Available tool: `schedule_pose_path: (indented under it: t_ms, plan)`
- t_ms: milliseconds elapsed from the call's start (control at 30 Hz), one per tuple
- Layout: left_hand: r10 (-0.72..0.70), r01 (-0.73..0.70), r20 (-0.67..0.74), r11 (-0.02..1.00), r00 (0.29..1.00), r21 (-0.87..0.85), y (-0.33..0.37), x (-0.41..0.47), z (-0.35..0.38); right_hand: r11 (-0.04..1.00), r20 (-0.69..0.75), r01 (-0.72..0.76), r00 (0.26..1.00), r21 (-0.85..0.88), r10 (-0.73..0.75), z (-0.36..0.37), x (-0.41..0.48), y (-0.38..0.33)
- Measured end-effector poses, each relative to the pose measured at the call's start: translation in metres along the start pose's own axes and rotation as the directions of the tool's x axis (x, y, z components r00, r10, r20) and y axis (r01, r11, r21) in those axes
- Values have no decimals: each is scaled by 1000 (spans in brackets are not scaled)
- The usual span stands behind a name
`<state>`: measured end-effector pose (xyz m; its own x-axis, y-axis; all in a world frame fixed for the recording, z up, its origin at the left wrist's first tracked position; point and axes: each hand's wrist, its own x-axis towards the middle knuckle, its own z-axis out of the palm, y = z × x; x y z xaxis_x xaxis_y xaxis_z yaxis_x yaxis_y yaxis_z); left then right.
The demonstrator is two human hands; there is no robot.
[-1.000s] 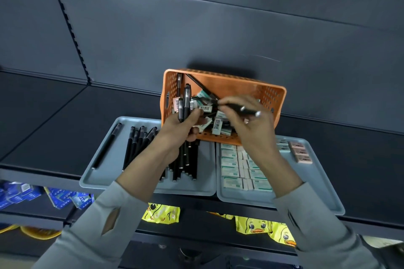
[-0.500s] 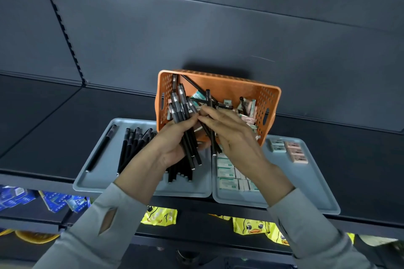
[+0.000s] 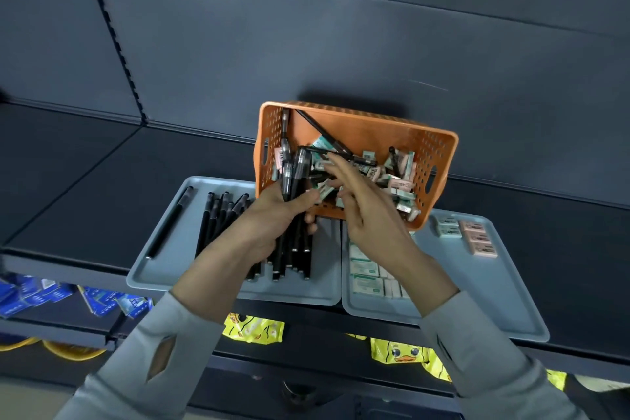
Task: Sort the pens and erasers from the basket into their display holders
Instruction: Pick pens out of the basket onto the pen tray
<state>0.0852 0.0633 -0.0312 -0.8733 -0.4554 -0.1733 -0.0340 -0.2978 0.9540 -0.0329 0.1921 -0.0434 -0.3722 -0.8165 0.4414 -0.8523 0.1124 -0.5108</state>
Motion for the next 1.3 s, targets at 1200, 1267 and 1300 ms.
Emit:
schedule_pose_path:
  t_ms: [1200,1267,1300]
  plan:
    - [279,243,-277,150,919,958,-50,-22,-119,952,278,11,957,-305,78,59,-24,5]
    - [319,217,-261,167,911,962,-59,-19,-115,943,291,25,954,-331,77,66,-26,3]
    - [355,210,-260,174,898,962,-62,-16,-111,938,287,27,955,-346,78,69,-26,1]
